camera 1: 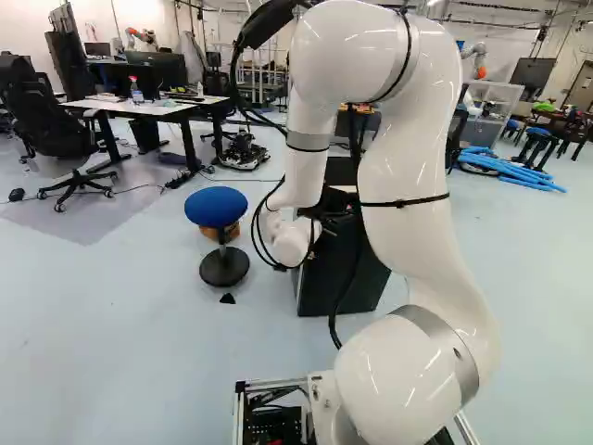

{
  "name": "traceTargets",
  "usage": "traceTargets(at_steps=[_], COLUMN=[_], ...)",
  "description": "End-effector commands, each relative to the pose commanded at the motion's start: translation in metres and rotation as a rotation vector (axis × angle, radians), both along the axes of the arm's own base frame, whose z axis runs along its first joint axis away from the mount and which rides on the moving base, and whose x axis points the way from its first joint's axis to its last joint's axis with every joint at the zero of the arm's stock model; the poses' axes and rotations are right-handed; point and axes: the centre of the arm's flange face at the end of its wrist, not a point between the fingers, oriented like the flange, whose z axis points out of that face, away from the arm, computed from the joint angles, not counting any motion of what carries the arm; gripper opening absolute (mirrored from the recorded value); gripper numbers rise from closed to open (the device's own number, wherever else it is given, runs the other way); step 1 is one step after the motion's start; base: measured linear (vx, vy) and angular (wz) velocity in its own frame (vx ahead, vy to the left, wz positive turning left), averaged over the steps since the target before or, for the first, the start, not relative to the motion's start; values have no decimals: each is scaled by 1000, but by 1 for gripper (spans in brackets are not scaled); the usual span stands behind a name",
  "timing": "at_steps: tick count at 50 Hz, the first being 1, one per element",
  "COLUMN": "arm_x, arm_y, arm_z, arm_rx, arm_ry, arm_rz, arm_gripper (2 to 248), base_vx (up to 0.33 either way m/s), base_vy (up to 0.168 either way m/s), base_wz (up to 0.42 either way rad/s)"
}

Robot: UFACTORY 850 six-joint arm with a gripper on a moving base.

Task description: Grab a drink from the fridge

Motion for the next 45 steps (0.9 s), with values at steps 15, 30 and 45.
traceTargets(at_steps=[15,30,45], arm_x=[0,-3,-15], arm_y=[-1,-2,2], arm_z=[0,0,1], arm_rx=[0,0,-4], arm_ry=[-1,-1,9], arm_rz=[-28,-54,-60], arm_gripper=[247,247,247], base_vx=[0,0,0], base_vy=[0,0,0], base_wz=[0,0,0])
